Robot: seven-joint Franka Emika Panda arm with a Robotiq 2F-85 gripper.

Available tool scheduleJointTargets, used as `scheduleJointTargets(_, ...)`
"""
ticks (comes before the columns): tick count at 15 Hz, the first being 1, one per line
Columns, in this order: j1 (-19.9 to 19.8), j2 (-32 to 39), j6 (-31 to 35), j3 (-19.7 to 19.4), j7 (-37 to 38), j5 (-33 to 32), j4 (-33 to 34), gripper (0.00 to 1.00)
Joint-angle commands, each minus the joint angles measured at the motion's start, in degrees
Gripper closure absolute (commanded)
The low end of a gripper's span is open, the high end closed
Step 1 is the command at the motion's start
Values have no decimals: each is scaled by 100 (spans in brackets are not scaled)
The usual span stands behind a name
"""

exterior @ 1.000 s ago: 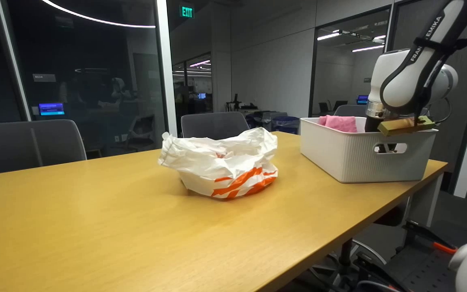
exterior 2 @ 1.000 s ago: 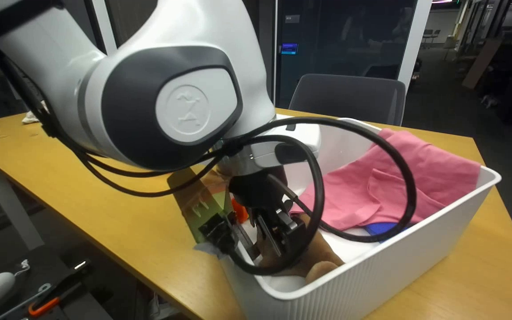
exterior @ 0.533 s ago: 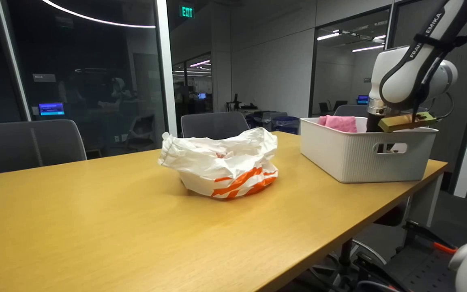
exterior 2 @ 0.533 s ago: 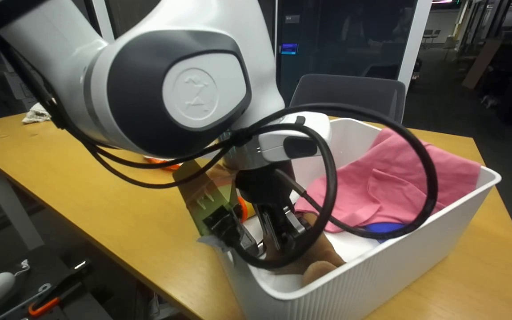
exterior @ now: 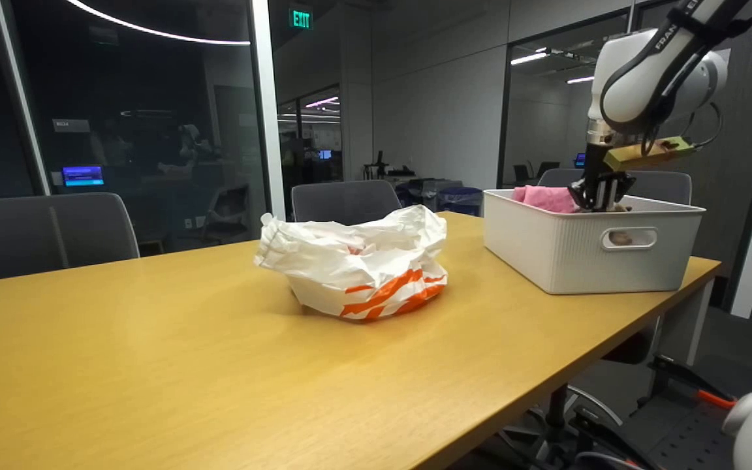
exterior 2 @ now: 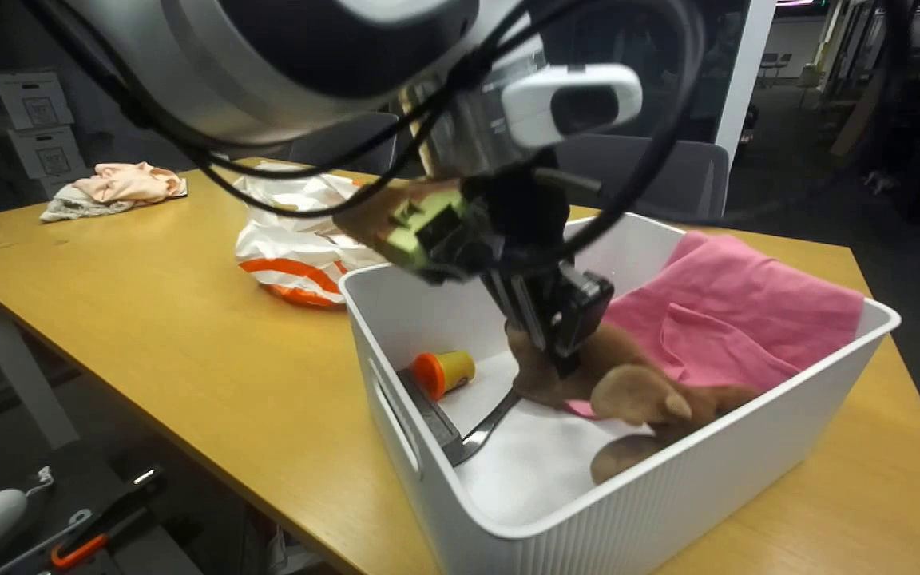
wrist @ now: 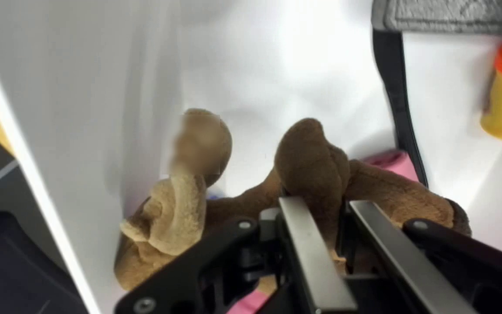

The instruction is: Put the plush toy and the pink shirt into the carrier bag

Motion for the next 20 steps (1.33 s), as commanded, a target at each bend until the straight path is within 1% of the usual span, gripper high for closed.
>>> scheduleJointTargets(1,120,-666,-530,167,-262,318,609,95)
scheduleJointTargets(3,337,-865,-845,164,-570,795,1046,95)
scheduleJointTargets(5,726,-1059,-1169,81,-1097,1506,1470,95)
scheduleJointTargets(7,1148,-1200,-1335,11,-1644,2205,1720,95)
scheduleJointTargets(10,1711,-1435,-1731,138,-2152,2933,1938,95)
scheduleJointTargets(15,2599,-1435,-1866,353,-2936,3653,1787,95)
scheduleJointTargets(20,3253,-1385,-1779,628,-3624,4057,1408,95)
